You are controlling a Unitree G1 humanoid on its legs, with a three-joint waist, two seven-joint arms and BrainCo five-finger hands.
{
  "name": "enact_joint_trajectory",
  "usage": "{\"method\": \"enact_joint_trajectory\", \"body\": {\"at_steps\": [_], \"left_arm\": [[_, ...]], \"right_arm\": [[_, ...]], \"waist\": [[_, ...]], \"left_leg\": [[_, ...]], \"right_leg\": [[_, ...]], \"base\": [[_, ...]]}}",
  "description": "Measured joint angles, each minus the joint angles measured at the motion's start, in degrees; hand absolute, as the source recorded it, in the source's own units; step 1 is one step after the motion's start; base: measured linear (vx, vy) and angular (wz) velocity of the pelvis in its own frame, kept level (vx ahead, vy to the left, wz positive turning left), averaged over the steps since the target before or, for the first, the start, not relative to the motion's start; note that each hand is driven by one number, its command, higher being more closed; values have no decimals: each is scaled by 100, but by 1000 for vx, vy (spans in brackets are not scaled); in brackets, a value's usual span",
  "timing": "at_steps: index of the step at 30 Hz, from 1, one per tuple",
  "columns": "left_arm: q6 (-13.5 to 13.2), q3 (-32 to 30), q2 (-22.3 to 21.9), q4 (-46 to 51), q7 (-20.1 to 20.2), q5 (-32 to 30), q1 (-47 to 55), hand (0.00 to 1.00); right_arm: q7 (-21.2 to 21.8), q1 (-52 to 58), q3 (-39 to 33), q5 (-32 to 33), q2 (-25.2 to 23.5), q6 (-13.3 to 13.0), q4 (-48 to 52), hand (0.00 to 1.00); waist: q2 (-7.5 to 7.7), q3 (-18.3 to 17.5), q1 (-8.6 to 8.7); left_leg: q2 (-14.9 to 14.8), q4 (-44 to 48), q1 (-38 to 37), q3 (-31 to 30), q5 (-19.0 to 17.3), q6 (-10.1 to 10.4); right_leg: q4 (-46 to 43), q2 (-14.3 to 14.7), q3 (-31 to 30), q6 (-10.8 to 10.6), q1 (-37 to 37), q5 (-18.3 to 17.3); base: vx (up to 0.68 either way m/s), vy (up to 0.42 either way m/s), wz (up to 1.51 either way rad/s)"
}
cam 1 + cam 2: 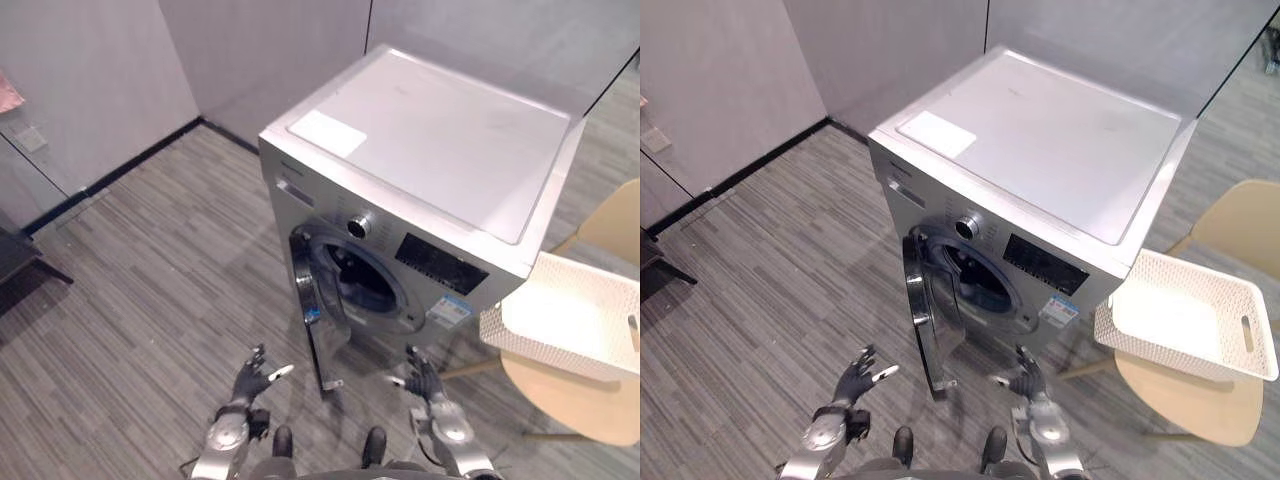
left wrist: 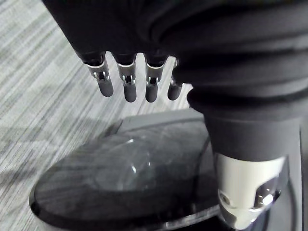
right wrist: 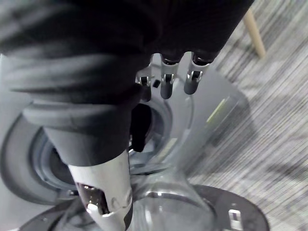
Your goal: Pick up the laundry basket with both hands and put the clothes into the washing machine.
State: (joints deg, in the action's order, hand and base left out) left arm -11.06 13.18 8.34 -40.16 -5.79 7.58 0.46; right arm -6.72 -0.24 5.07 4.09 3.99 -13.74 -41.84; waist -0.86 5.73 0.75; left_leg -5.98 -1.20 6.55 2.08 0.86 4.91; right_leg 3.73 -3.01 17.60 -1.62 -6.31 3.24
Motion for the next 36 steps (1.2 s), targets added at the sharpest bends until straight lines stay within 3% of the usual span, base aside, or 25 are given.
{"method": "enact_joint_trajectory", "body": {"at_steps": [3, 4, 6, 8, 13, 15, 17, 22, 25, 27, 30, 33, 34, 36], "left_arm": [[20, 216, -120, -349, -181, -19, -937, 0], [52, 167, -125, -476, -315, 58, -1145, 0], [-124, 521, -80, -458, -387, 73, -1334, 0], [-107, 651, -309, -439, -683, 81, -1595, 0], [97, 765, -281, -1152, -729, 86, -3640, 0], [181, 719, -228, -1400, -782, 164, -4464, 0], [259, 650, -104, -1576, -839, 316, -4677, 0], [290, 900, -119, -1318, -868, 405, -4503, 0], [20, 1064, -87, -661, -862, 338, -4040, 0], [-201, 1168, -51, 5, -843, 261, -3328, 0], [-266, 1141, 18, 686, -784, 187, -2311, 0], [-342, 945, 188, 1268, -578, 180, -886, 0], [-354, 734, 208, 1377, -523, 182, -276, 0], [-401, 539, 205, 1438, -332, 189, 165, 0]], "right_arm": [[-125, -498, -114, 546, 87, -40, -82, 0], [-240, -602, -116, 579, 89, -59, -117, 0], [-465, -875, -107, 754, 83, -94, -264, 0], [-553, -1270, 5, 783, -19, -88, -550, 0], [-563, -2162, 183, 936, -253, -113, -741, 0], [-569, -2179, 219, 1001, -259, -110, -741, 0], [-566, -2028, 239, 1008, -291, -105, -737, 0], [-543, -1272, 638, 973, -247, -107, -486, 0], [-443, -1247, 909, 898, -253, -110, -387, 0], [-407, -1410, 948, 876, -245, -118, -361, 0], [-166, -1054, 947, 909, 46, -126, 224, 0], [-177, -213, 1008, -20, 467, -261, 684, 0], [236, -61, 1012, 303, 530, -167, 311, 0], [144, -41, 1017, -116, 544, 30, -54, 0]], "waist": [[-88, 422, 162], [-83, 471, 178], [-113, 590, 166], [-103, 680, 151], [156, 1139, 250], [254, 1252, 395], [247, 1260, 514], [246, 1261, 497], [242, 1259, 477], [209, 1240, 448], [134, 1160, 287], [-23, 872, 153], [-72, 721, 115], [-130, 656, 86]], "left_leg": [[-3, 7, 149, 285, 13, -8], [-6, 5, 225, 314, 33, -5], [-7, 0, 421, 442, 82, -8], [-19, -26, 495, 579, 99, -10], [22, -1, 649, 1148, 86, -22], [79, 0, 719, 1332, 77, -38], [104, 6, 724, 1456, 57, -68], [107, 62, 711, 1362, 17, -123], [123, 165, 673, 1111, 9, -136], [160, 225, 607, 878, 11, -136], [188, 244, 513, 689, 12, -134], [213, 231, 448, 387, 5, -126], [228, 228, 412, 154, -21, -99], [262, 286, 378, -84, -71, -138]], "right_leg": [[-208, -16, -293, 19, -400, 16], [-245, -13, -355, 32, -529, 26], [-247, -7, -438, 63, -780, 109], [-244, 12, -560, 87, -943, 185], [-189, -23, -1228, 28, -1392, 486], [-70, -78, -1432, 7, -1513, 634], [-18, -93, -1533, -25, -1552, 703], [-16, -113, -1483, -32, -1480, 716], [34, -161, -1231, -33, -1225, 714], [83, -163, -977, -54, -975, 690], [184, -182, -787, -58, -705, 668], [180, -213, -469, -94, -457, 500], [109, -241, -210, -150, -270, 316], [-29, -328, 70, -212, -89, 106]], "base": [[-4, 37, -55], [-27, 15, -38], [-9, -1, -26], [-27, -4, -33], [-106, -3, -60], [-49, 26, -38], [25, 36, -38], [56, 14, 4], [1, 4, 44], [-21, 2, 57], [-10, 5, 43], [41, 17, 59], [64, 17, 77], [46, 36, 88]]}}
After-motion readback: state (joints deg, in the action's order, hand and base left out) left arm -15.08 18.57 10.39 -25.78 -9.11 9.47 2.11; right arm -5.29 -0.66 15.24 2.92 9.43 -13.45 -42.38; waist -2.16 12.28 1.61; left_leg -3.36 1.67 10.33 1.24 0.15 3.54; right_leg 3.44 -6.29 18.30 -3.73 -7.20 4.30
